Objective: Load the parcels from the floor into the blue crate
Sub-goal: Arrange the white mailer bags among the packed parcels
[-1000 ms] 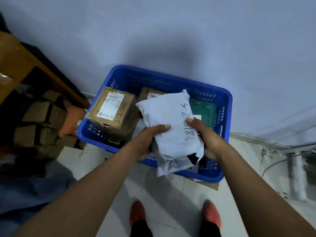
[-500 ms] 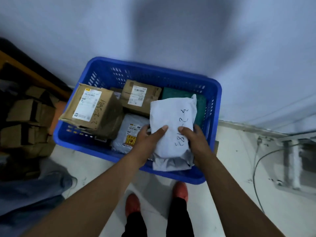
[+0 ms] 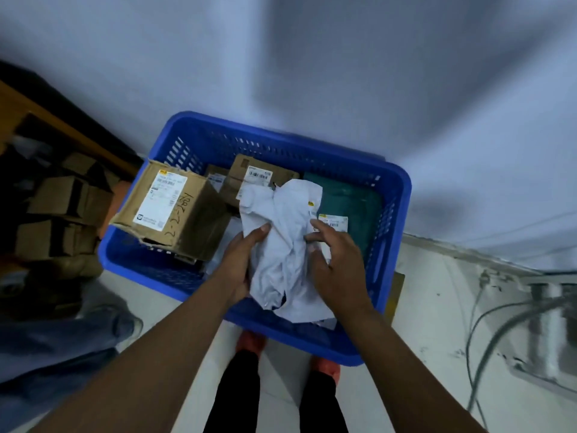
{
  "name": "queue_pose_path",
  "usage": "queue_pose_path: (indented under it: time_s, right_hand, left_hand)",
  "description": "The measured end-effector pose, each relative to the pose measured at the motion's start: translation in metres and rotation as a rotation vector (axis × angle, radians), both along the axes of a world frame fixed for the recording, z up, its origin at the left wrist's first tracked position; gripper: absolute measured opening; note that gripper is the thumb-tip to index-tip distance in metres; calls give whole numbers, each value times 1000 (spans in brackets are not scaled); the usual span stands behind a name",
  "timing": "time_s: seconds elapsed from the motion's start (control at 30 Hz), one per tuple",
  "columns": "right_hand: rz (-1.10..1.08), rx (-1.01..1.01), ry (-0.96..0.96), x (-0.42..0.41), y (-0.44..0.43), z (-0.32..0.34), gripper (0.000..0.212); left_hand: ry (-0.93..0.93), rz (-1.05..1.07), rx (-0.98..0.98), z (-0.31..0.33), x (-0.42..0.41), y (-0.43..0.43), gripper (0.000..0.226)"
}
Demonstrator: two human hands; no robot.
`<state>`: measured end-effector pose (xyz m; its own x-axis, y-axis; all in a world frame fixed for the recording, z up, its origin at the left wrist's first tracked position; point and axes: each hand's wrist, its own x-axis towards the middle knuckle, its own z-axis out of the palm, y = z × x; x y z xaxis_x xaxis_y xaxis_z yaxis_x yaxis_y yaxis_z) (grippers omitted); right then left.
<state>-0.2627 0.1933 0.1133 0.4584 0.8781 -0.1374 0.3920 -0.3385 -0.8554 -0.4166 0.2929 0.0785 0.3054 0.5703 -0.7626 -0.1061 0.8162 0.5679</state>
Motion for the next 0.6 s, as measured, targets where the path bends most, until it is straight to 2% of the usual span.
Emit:
queue_pose_path:
  time_s: [0.13, 0.23, 0.33, 0.43, 0.53, 0.6]
  right_hand:
    - [-173, -185, 387, -29, 13, -40, 60]
    - [-257, -267, 740, -59, 10, -51, 38]
    - [-329, -274, 815, -87, 10, -63, 37]
    - [-318, -265, 846, -112, 26, -71, 41]
    - [-307, -267, 794, -129, 56, -79, 23]
    - [-330, -285, 750, -134, 70, -85, 21]
  left_hand:
    - [88, 68, -47, -27, -46, 16, 62]
    - [141, 52, -101, -43, -73, 39, 57]
    - [160, -61, -55, -32, -81, 58, 59]
    - [225, -258, 52, -27, -88, 72, 84]
    - [314, -491, 203, -38, -99, 73, 88]
    - [338, -557, 205, -50, -107, 72, 113]
